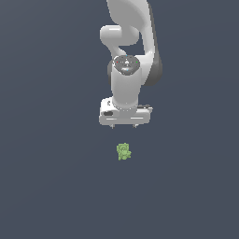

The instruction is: Pick up the object and move it to a goal position.

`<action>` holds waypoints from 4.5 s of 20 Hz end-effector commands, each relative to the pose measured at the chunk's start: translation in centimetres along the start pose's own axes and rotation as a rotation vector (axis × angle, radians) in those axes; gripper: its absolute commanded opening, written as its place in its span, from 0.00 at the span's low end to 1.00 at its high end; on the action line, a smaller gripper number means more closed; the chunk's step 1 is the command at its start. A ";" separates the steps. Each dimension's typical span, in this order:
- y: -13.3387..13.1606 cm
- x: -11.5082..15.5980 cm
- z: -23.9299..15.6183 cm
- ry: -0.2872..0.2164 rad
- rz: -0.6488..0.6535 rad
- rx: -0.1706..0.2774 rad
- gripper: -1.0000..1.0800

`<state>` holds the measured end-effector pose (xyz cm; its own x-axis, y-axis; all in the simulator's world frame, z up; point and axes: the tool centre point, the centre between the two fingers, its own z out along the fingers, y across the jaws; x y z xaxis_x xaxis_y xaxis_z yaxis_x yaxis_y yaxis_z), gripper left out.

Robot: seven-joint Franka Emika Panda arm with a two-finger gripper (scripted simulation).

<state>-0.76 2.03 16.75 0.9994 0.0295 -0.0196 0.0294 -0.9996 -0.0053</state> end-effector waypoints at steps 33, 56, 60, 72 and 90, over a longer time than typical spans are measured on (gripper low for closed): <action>0.2 6.0 7.6 0.018 -0.178 -0.007 0.96; 0.3 6.2 12.6 0.019 -0.181 -0.007 0.00; 0.3 6.2 12.6 0.019 -0.181 -0.007 0.00; -0.1 4.9 9.6 0.019 -0.181 -0.007 0.00; -2.2 -1.5 -5.6 0.019 -0.182 -0.008 0.00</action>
<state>-1.59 3.98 20.88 0.9778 0.2094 -0.0002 0.2094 -0.9778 0.0008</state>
